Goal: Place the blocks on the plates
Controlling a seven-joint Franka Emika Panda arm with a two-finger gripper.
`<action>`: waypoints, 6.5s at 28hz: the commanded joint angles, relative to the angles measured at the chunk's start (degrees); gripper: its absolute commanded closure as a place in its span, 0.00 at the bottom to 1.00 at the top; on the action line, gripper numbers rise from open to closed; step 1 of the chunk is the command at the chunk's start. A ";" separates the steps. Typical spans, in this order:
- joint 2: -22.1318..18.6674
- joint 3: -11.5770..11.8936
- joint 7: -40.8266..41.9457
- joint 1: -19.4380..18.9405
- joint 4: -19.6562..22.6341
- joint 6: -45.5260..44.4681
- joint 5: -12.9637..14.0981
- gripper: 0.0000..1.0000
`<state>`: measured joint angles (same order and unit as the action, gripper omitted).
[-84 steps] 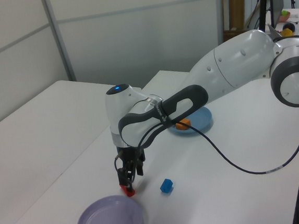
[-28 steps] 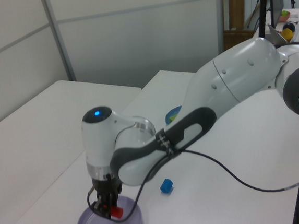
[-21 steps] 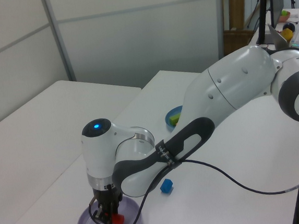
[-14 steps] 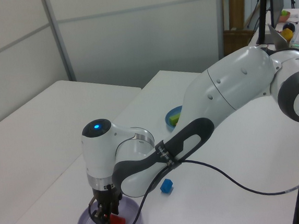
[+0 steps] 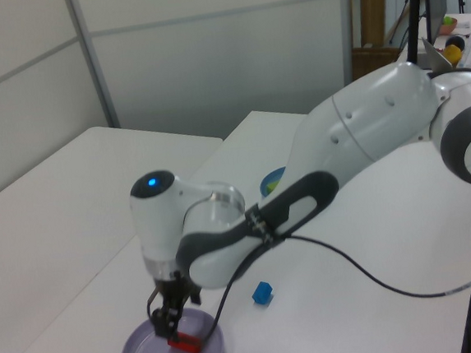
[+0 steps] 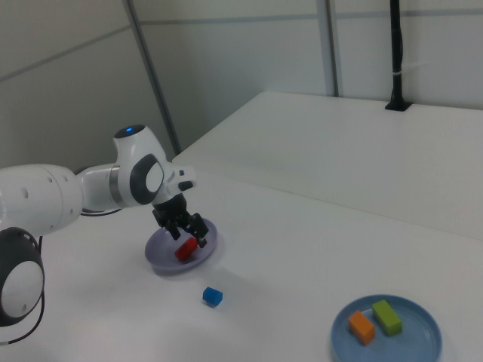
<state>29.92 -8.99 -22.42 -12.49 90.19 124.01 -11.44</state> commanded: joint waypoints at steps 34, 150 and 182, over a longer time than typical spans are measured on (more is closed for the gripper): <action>-11.29 0.03 10.64 10.73 19.33 -4.56 2.47 0.32; -31.25 1.43 15.13 20.49 7.39 -21.70 11.79 0.00; -29.22 2.13 17.76 20.58 3.77 -21.79 13.63 0.00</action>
<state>0.75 -7.53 -5.77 8.65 94.59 102.27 1.31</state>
